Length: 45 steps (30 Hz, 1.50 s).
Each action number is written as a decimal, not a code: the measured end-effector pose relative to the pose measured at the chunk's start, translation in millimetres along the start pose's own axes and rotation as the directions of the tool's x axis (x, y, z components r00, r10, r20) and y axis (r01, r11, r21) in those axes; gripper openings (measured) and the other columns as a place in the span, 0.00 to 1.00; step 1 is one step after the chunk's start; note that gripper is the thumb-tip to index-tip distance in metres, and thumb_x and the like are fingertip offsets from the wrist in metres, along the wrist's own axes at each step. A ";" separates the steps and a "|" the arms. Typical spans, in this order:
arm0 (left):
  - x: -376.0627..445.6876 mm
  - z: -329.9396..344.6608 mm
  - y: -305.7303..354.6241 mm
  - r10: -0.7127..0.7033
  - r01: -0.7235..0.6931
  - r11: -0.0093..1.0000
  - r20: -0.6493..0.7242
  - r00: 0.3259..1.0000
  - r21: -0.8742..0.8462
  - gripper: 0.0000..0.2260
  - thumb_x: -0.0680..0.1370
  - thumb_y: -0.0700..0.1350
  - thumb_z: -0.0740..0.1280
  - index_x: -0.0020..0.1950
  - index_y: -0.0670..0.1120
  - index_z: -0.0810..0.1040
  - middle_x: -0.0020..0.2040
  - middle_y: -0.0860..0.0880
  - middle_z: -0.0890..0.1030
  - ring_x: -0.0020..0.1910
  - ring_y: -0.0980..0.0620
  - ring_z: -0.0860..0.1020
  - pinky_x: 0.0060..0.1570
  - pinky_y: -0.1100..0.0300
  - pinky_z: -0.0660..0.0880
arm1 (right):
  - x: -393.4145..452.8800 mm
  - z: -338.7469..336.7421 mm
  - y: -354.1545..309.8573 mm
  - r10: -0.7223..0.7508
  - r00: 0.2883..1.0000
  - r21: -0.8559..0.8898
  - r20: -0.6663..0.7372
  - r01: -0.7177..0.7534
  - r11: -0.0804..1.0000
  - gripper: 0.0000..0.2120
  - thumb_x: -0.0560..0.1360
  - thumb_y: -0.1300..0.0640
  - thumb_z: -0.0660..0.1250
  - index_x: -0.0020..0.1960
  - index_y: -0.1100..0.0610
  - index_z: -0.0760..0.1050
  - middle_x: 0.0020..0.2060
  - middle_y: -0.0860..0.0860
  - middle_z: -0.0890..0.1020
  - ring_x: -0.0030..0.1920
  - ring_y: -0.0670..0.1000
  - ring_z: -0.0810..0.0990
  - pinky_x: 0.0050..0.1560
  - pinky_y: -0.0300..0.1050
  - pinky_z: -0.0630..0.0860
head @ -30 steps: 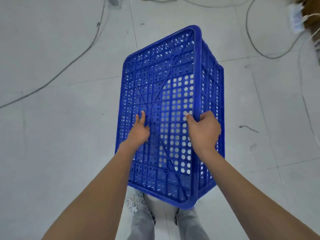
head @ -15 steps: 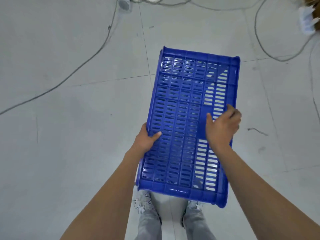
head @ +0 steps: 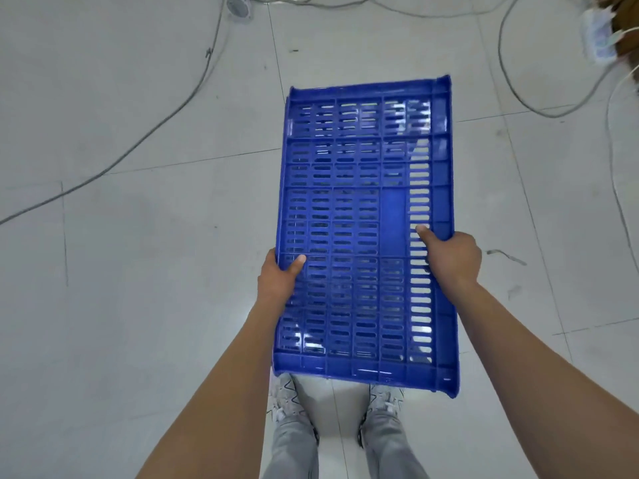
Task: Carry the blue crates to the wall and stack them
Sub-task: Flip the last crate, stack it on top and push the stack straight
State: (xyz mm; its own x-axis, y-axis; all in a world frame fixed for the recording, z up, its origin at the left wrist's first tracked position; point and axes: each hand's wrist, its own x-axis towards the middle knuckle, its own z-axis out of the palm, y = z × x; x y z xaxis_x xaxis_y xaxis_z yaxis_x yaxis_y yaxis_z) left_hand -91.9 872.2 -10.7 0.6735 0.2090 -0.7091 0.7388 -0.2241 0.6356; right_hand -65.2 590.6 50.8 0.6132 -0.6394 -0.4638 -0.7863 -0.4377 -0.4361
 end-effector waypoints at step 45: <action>116.4 -69.5 -31.1 -0.220 0.235 0.972 -0.270 0.937 0.023 0.10 0.75 0.41 0.68 0.55 0.48 0.74 0.48 0.47 0.80 0.52 0.39 0.81 0.55 0.41 0.79 | 104.3 102.9 3.2 -0.056 0.961 -0.133 0.269 0.094 0.987 0.18 0.76 0.56 0.62 0.64 0.60 0.71 0.56 0.56 0.79 0.51 0.59 0.79 0.52 0.51 0.77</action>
State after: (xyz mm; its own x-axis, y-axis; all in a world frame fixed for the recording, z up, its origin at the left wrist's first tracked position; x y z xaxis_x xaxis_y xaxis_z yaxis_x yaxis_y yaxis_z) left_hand -34.7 969.6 -91.8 0.4756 0.5026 -0.7220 0.8756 -0.1909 0.4438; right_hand 4.1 587.6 -78.3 0.6537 -0.4201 -0.6294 -0.7281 -0.5760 -0.3717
